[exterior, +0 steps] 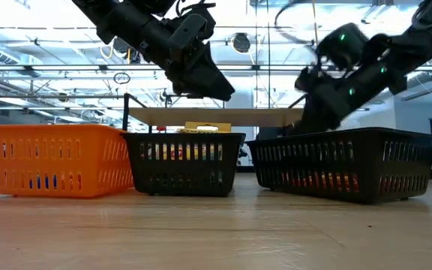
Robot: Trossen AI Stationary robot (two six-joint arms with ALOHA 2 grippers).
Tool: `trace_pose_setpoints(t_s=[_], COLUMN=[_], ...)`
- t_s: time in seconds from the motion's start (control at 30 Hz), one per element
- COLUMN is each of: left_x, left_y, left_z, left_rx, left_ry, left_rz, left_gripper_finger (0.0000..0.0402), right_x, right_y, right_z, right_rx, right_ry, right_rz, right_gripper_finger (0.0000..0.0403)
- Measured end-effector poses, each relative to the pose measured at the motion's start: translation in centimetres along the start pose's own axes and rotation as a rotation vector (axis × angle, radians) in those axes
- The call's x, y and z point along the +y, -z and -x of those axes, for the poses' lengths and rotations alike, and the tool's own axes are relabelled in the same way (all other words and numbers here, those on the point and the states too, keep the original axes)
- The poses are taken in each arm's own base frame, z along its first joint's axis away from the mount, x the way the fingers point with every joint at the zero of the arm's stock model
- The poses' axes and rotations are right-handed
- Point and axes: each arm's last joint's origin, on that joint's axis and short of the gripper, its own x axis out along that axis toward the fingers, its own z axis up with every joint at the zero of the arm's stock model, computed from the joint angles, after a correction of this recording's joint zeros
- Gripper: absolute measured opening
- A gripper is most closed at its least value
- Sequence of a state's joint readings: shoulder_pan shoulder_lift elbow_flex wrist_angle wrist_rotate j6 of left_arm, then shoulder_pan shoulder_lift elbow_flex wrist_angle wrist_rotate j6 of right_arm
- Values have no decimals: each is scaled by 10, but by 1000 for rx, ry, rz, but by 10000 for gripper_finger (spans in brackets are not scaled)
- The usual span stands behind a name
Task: Pick & Place Office Desk Supplies
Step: Put the orange keychain into the orange bin
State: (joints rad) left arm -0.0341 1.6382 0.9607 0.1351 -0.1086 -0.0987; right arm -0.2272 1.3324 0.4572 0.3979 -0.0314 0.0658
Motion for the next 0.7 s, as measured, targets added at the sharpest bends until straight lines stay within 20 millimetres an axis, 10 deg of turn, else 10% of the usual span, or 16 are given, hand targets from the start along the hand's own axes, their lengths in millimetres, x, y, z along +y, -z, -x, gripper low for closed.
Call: trace_pose_setpoints(t_s=[0.7], left_x=[2], left_y=[-20], left_z=[2], left_rx=[-200], left_ry=[-162], left_rz=[-207], left_gripper_finger=[139], right_x=[40], right_y=[-40], right_z=[49], right_rx=[-318], right_ry=[-272], right_rz=[56], right_gripper_finger=[0])
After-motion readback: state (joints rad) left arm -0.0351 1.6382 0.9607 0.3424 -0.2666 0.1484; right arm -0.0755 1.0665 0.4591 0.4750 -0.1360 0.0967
